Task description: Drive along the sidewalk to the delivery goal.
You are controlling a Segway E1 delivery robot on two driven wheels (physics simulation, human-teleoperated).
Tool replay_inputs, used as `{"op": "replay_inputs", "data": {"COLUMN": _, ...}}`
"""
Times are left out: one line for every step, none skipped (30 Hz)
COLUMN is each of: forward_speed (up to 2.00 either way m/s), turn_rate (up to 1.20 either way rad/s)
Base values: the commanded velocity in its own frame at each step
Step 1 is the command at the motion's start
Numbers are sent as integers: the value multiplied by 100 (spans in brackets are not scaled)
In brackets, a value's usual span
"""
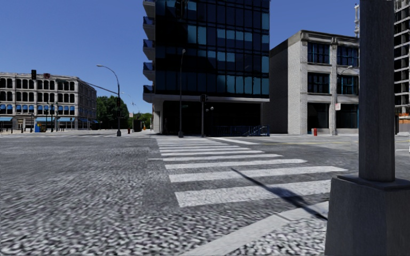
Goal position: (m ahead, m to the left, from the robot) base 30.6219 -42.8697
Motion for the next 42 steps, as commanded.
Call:
{"op": "replay_inputs", "data": {"forward_speed": 200, "turn_rate": -39}}
{"op": "replay_inputs", "data": {"forward_speed": 200, "turn_rate": -39}}
{"op": "replay_inputs", "data": {"forward_speed": 200, "turn_rate": -40}}
{"op": "replay_inputs", "data": {"forward_speed": 200, "turn_rate": -40}}
{"op": "replay_inputs", "data": {"forward_speed": 200, "turn_rate": -40}}
{"op": "replay_inputs", "data": {"forward_speed": 200, "turn_rate": -40}}
{"op": "replay_inputs", "data": {"forward_speed": 200, "turn_rate": -40}}
{"op": "replay_inputs", "data": {"forward_speed": 200, "turn_rate": -40}}
{"op": "replay_inputs", "data": {"forward_speed": 200, "turn_rate": -40}}
{"op": "replay_inputs", "data": {"forward_speed": 200, "turn_rate": -40}}
{"op": "replay_inputs", "data": {"forward_speed": 200, "turn_rate": -40}}
{"op": "replay_inputs", "data": {"forward_speed": 200, "turn_rate": -40}}
{"op": "replay_inputs", "data": {"forward_speed": 200, "turn_rate": 0}}
{"op": "replay_inputs", "data": {"forward_speed": 193, "turn_rate": 0}}
{"op": "replay_inputs", "data": {"forward_speed": 193, "turn_rate": 0}}
{"op": "replay_inputs", "data": {"forward_speed": 188, "turn_rate": 0}}
{"op": "replay_inputs", "data": {"forward_speed": 183, "turn_rate": 0}}
{"op": "replay_inputs", "data": {"forward_speed": 177, "turn_rate": 0}}
{"op": "replay_inputs", "data": {"forward_speed": 177, "turn_rate": 0}}
{"op": "replay_inputs", "data": {"forward_speed": 165, "turn_rate": 0}}
{"op": "replay_inputs", "data": {"forward_speed": 157, "turn_rate": 0}}
{"op": "replay_inputs", "data": {"forward_speed": 153, "turn_rate": 0}}
{"op": "replay_inputs", "data": {"forward_speed": 153, "turn_rate": 0}}
{"op": "replay_inputs", "data": {"forward_speed": 152, "turn_rate": 0}}
{"op": "replay_inputs", "data": {"forward_speed": 152, "turn_rate": 0}}
{"op": "replay_inputs", "data": {"forward_speed": 152, "turn_rate": 1}}
{"op": "replay_inputs", "data": {"forward_speed": 152, "turn_rate": 1}}
{"op": "replay_inputs", "data": {"forward_speed": 151, "turn_rate": 9}}
{"op": "replay_inputs", "data": {"forward_speed": 151, "turn_rate": 12}}
{"op": "replay_inputs", "data": {"forward_speed": 151, "turn_rate": 12}}
{"op": "replay_inputs", "data": {"forward_speed": 151, "turn_rate": 13}}
{"op": "replay_inputs", "data": {"forward_speed": 151, "turn_rate": 13}}
{"op": "replay_inputs", "data": {"forward_speed": 151, "turn_rate": 13}}
{"op": "replay_inputs", "data": {"forward_speed": 151, "turn_rate": 13}}
{"op": "replay_inputs", "data": {"forward_speed": 151, "turn_rate": 13}}
{"op": "replay_inputs", "data": {"forward_speed": 151, "turn_rate": 13}}
{"op": "replay_inputs", "data": {"forward_speed": 151, "turn_rate": 13}}
{"op": "replay_inputs", "data": {"forward_speed": 151, "turn_rate": 13}}
{"op": "replay_inputs", "data": {"forward_speed": 151, "turn_rate": 13}}
{"op": "replay_inputs", "data": {"forward_speed": 151, "turn_rate": 13}}
{"op": "replay_inputs", "data": {"forward_speed": 155, "turn_rate": 13}}
{"op": "replay_inputs", "data": {"forward_speed": 155, "turn_rate": 13}}
